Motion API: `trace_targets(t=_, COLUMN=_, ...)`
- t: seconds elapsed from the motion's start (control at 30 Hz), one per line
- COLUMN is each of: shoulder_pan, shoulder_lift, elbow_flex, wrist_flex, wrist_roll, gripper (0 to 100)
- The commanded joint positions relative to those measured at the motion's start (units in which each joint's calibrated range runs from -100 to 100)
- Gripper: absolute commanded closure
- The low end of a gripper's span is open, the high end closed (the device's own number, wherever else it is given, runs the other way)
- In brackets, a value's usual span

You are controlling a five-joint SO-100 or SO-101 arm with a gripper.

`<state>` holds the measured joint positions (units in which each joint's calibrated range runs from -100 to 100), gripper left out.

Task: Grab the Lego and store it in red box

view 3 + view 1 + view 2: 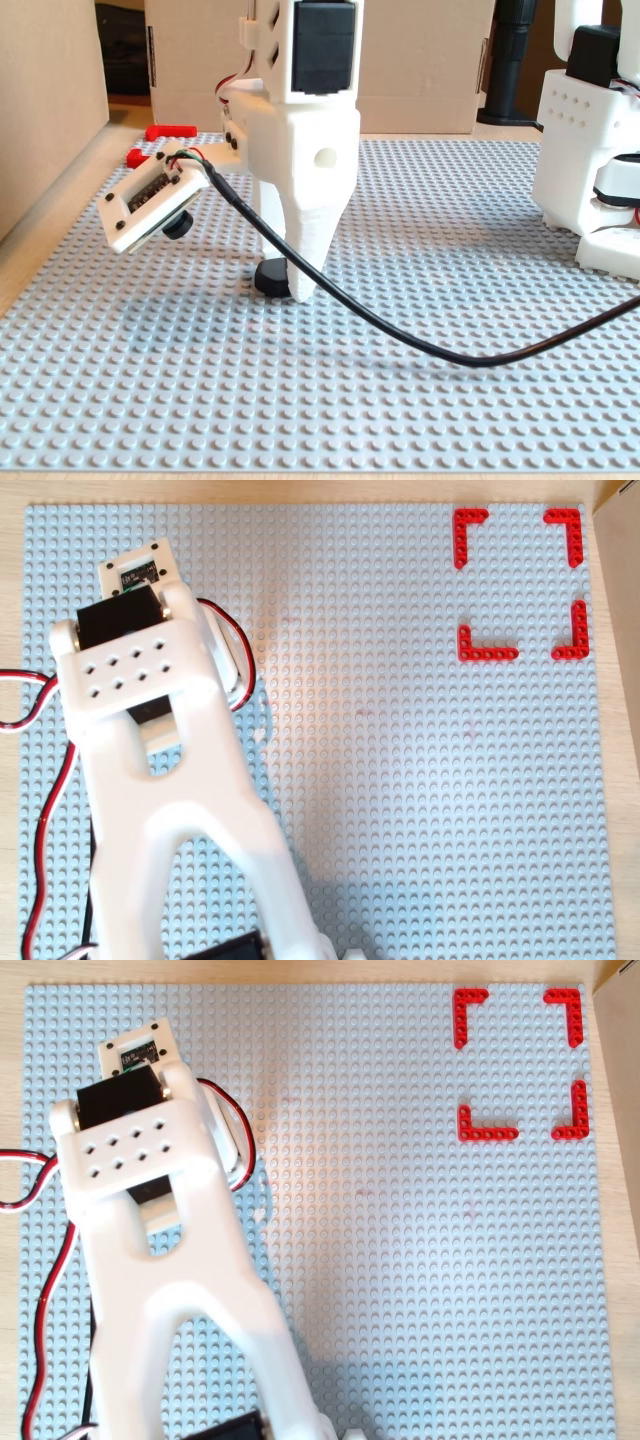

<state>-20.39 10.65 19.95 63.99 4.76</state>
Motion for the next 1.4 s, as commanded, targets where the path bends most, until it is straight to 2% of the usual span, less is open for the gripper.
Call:
trace_targets(t=0.0, shoulder_pan=-0.86, shoulder_lift=-2.68, elbow_flex=-0.04, wrist_flex=-0.74, wrist_roll=-0.02, gripper=79)
trace_targets(t=0.17, shoulder_pan=-0.86, shoulder_lift=-2.68, elbow_flex=-0.04, wrist_flex=-1.36, wrist_roll=0.14, gripper=87)
trace_targets(t=0.5, shoulder_pan=-0.63, shoulder_lift=-4.21, elbow_flex=-0.13, wrist_flex=-0.48, wrist_roll=0.14, gripper=91)
trace_targets(t=0.63, shoulder_pan=-0.56, shoulder_lift=-13.70, elbow_flex=-3.13, wrist_flex=5.66, wrist_roll=0.29, gripper=91)
trace_targets(t=0.8, shoulder_pan=0.63, shoulder_lift=-27.09, elbow_flex=-16.49, wrist_flex=20.05, wrist_roll=1.07, gripper=91)
trace_targets(t=0.9, shoulder_pan=6.29, shoulder_lift=-28.70, elbow_flex=-26.04, wrist_flex=27.15, wrist_roll=2.22, gripper=91)
trace_targets(t=1.0, shoulder_pan=15.89, shoulder_lift=-28.53, elbow_flex=-29.95, wrist_flex=27.85, wrist_roll=4.20, gripper=91)
trace_targets(t=1.2, shoulder_pan=31.07, shoulder_lift=-16.50, elbow_flex=-30.31, wrist_flex=19.08, wrist_roll=7.54, gripper=91)
trace_targets(t=1.37, shoulder_pan=34.65, shoulder_lift=-2.26, elbow_flex=-30.95, wrist_flex=10.75, wrist_roll=7.54, gripper=91)
